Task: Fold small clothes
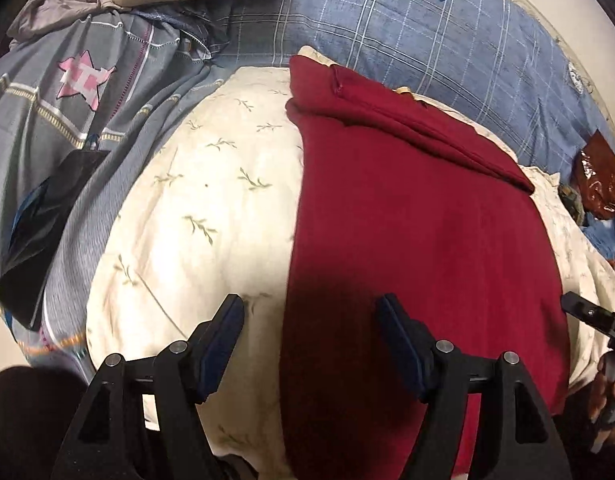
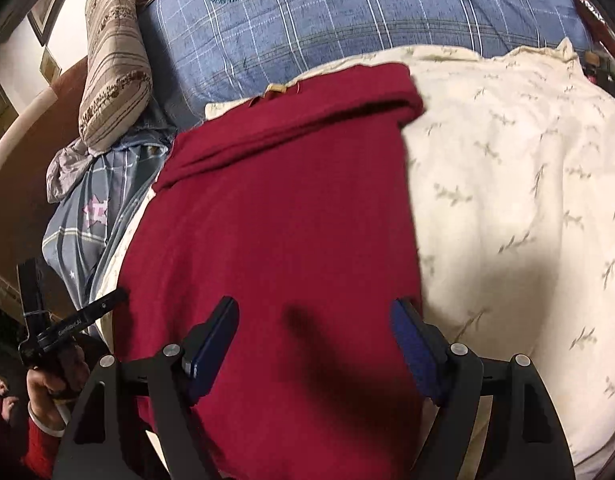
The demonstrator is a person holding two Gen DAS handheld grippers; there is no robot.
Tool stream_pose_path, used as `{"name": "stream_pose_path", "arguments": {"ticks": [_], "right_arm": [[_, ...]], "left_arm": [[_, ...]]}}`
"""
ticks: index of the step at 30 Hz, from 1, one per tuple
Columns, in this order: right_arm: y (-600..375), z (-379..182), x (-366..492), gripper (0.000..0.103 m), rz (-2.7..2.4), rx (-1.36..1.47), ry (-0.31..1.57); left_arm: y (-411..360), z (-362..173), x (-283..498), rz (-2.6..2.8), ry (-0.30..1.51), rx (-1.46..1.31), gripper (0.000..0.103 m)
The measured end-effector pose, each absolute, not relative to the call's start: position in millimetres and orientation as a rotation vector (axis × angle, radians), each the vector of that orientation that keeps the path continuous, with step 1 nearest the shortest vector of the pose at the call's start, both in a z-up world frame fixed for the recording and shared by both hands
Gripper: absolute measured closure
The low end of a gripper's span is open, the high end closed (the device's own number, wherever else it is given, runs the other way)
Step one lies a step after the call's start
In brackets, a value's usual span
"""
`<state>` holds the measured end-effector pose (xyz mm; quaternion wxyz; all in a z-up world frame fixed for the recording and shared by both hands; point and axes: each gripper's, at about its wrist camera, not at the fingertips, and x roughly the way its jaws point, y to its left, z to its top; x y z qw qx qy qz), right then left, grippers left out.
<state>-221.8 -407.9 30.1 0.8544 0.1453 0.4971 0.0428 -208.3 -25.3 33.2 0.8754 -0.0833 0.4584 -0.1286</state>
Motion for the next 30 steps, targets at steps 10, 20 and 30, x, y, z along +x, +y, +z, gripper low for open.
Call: {"name": "stream_pose_path", "arguments": {"ticks": [10,20,30], "right_arm": [[-406,26,-232,0.021,0.084,0.322,1.049],[-411,27,-246,0.021,0.109,0.325,1.06],[-431,23,-275,0.019,0.106,0.416,1.078]], "left_arm": [[-27,31,-218,-0.288,0.971,-0.154,0.034],[-22,30,-215,-0.315,0.979,-0.202,0.034],[-26,25,-224,-0.348,1.007,-0.171,0.034]]}}
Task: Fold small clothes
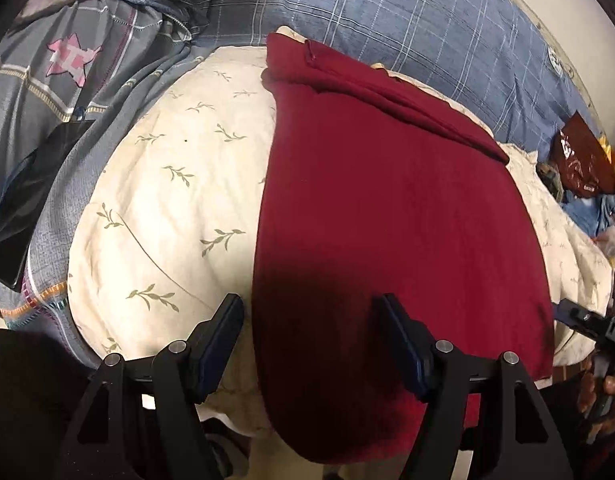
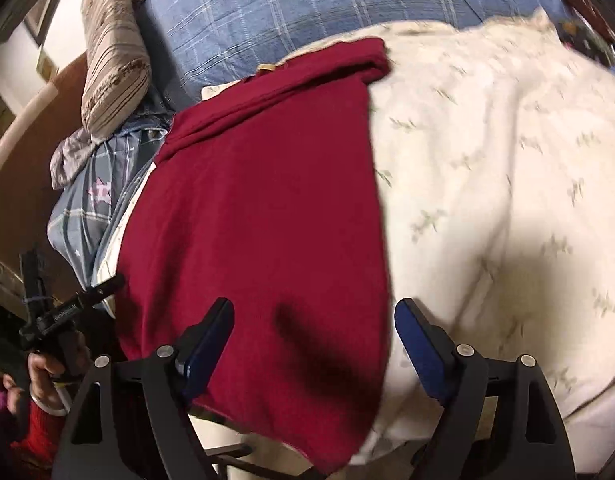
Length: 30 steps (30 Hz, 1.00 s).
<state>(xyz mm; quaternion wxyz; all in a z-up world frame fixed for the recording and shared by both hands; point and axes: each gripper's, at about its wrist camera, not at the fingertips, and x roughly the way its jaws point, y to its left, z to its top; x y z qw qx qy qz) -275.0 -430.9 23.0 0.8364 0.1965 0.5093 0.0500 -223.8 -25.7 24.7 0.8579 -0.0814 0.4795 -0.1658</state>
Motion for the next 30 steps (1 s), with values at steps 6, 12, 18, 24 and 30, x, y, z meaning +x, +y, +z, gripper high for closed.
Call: {"name": "stream_pose_path", "arguments": {"ticks": [6,12,18,24,30], "right_arm": [[-434,20,-282,0.019,0.139,0.459,1.055],[-424,17,-282,0.019,0.13,0.429,1.058],[-416,13,-281,0.002,0.165,0.443,1.049],[-422,11,-284,0.0,0.197,0.526,1.026],[-438,9,-289,0.002,0.216,0.646,0.986]], "left_arm": [[-31,25,-223,-0.334,1.019,-0.15,0.034],[-34,24,-227,-0.331,1.01,-0.125,0.034],[-31,24,-229,-0.339,1.007,-0.125,0.034],[-30,23,-228,-0.34,1.007,-0.128,0.034],[-27,24,-229,-0.361,1.019,-0.143,0.033]]}}
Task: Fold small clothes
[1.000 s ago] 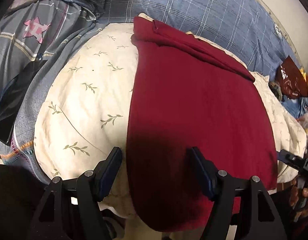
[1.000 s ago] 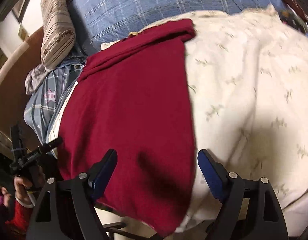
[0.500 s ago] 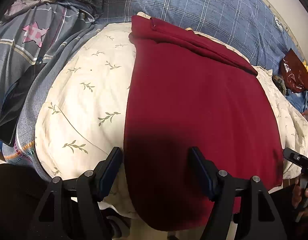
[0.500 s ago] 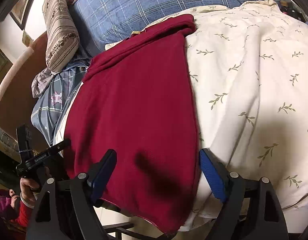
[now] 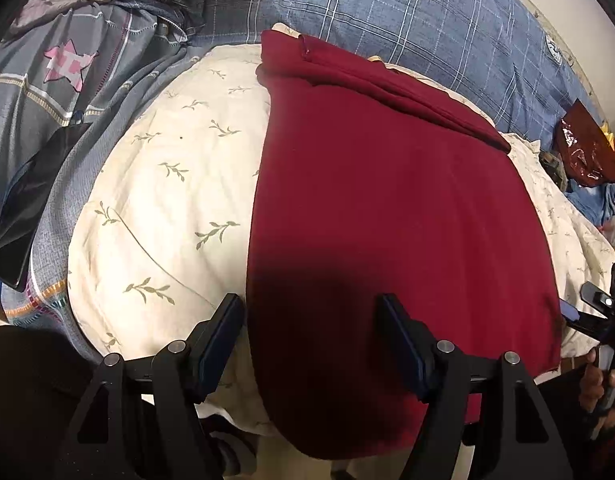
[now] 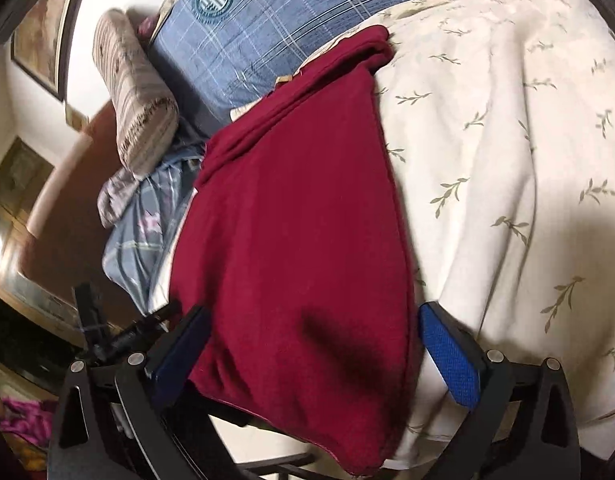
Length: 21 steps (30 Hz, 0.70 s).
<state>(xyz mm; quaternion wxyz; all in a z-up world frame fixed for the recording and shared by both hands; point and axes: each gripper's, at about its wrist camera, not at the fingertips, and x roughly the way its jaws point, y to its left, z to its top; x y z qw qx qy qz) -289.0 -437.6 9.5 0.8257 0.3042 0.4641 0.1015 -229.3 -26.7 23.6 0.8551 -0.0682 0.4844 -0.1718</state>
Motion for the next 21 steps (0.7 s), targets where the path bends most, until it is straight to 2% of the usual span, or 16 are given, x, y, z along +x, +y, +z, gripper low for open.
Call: {"name": "stream_pose_path", "arguments": {"ticks": [2,3,4,12,16,21], "right_arm": [[-436,14,-291,0.015,0.224,0.632,0.991],[-434,16,-294,0.029,0.229,0.611,0.996],[-433,17,-295,0.038,0.231,0.594,1.004],[-429,12,-301,0.063,0.331,0.571,1.075],[-421,14,-298,0.064,0.327,0.477,1.102],[-433,-2,-295,0.056,0.326,0.582,1.119]], "left_arm": [[-25,23,-232,-0.378,1.031,-0.152,0.033],[-24,23,-234,-0.384,1.037,-0.151,0.033],[-24,22,-236,-0.388,1.04,-0.146,0.033],[-24,22,-243,-0.411,1.062,-0.149,0.033],[-21,22,-242,-0.407,1.073,-0.178,0.033],[-27,20,-245,-0.41,1.075,-0.158,0.035]]}}
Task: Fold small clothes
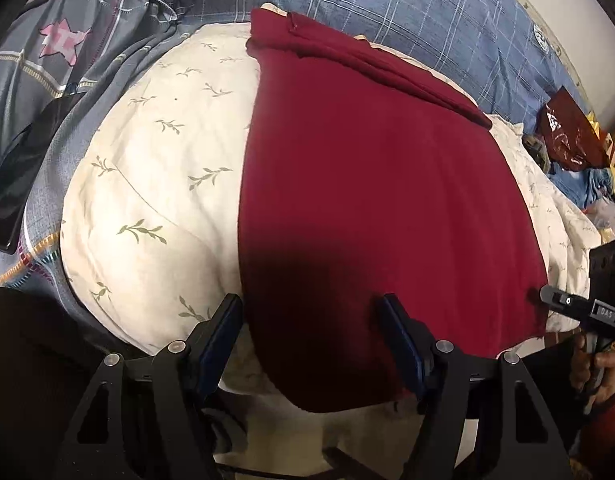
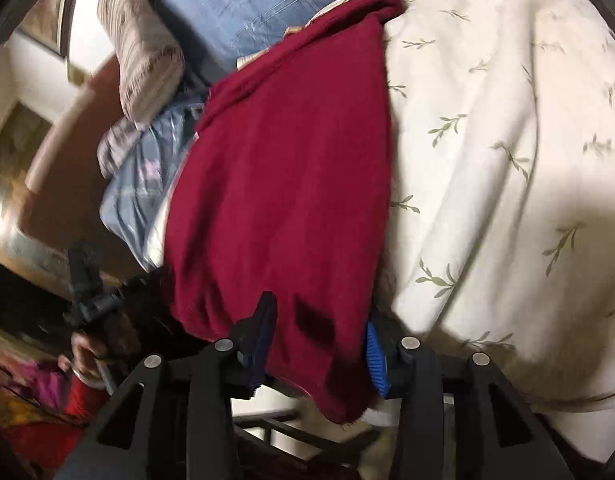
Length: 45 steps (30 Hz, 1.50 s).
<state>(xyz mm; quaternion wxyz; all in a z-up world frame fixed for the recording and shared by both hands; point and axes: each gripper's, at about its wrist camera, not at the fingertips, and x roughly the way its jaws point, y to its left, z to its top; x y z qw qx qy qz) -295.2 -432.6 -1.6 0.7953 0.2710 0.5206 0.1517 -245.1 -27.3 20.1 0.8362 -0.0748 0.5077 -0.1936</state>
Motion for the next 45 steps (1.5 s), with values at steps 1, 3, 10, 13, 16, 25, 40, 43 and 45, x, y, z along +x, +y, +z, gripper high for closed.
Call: {"name": "stream_pose_path", "arguments": {"ticks": [1,3,10,13,16,25,40,43,45], "right_arm": [[-431,-1,-295,0.055,0.326,0.574,1.116],[-428,0,-295,0.053,0.336,0.558,1.119],[-408,7,-291,0.067,0.433,0.473,1.126],[-413,-6,-287,0.063,0.407,0.519,1.166],[-425,-9,-290,0.051,0.438,0.573,1.157],[-411,-1,-289,0.092,0.422,0.549,1.133],[-435,92,-230,0.095,0.466,0.585,0.748],[-444,103,-200,0.095,0.439,0.576,0.712],[-448,107,-177,0.095,0.412,0.567,0.7]], "left_arm": [[-28,19,-245,-0.413,1.078,-0.156,0.035],[-27,19,-246,-0.42,1.084,-0.16,0.041],[-17,16,-240,-0.428,1.097,-0.253,0.069],[-18,15,-242,-0.433,1.091,-0.246,0.06],[-23,13,-244,-0.437,1.079,-0.231,0.053],[-26,24,-248,-0.458,1.085,-0.226,0.094],[-13,119,-204,-0.475,0.812,-0.293,0.094],[-27,125,-176,-0.464,0.78,-0.282,0.094],[-37,127,-149,-0.439,0.765,-0.284,0.094]]}}
